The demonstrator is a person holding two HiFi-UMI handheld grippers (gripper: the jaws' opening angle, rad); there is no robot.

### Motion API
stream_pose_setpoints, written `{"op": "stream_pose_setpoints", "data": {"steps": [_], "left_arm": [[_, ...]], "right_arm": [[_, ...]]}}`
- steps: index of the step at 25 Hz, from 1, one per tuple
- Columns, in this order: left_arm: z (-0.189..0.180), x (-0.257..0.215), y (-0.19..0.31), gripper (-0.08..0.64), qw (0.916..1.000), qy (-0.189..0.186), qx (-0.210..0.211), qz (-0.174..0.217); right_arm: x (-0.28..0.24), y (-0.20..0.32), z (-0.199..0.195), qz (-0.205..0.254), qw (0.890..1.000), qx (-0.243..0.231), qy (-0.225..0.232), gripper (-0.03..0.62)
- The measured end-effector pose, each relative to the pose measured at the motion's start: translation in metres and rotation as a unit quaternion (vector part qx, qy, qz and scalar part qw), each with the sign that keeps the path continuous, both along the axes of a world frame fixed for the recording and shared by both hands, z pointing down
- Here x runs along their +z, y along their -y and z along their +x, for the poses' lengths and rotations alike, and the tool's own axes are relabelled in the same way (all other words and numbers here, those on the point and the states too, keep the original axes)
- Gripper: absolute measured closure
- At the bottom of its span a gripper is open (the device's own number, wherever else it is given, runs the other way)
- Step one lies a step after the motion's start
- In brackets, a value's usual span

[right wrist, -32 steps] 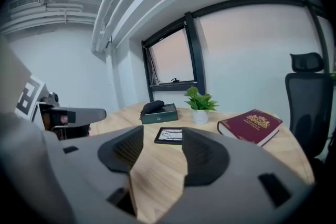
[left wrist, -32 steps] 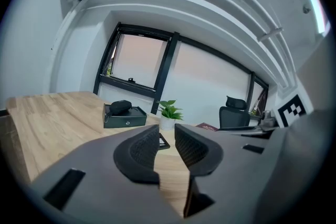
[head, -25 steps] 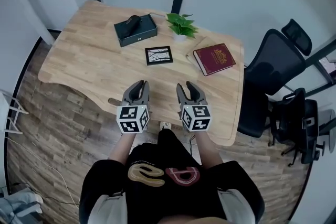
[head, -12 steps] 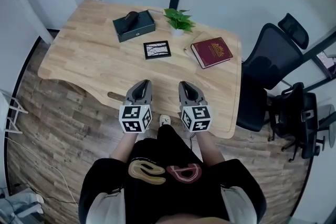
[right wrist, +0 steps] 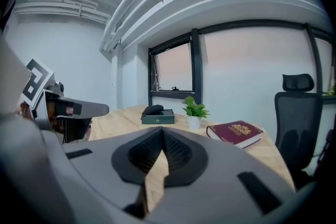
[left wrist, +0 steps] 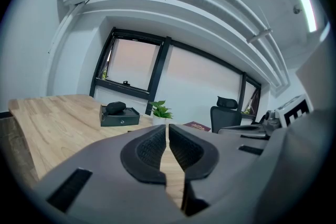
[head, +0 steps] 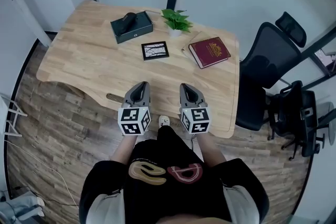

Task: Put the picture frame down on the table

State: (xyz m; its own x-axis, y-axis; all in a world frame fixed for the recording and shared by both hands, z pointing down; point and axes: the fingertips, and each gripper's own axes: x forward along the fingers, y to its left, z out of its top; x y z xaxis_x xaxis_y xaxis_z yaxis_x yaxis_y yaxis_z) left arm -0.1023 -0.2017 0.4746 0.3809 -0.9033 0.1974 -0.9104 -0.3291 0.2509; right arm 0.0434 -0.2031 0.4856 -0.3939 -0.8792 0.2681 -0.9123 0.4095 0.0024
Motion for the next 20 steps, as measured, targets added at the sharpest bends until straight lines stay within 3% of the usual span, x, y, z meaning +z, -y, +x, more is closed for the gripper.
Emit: {"op": "stream_pose_setpoints", "data": {"steps": [9,20], "left_arm": [[-0.005,0.000,0.010,0.531,0.9998,0.020,-0.001,-0.001],[0.003,0.013,0.021,0.531,0.9997,0.009,-0.006,-0.023]], "right_arm": [[0.006,0.015,-0.002,-0.008,1.000,-0.007,-0.005,0.583],[0.010,0.026,0.002,-0.008,1.000,-0.007,-0.012,0.583]]}}
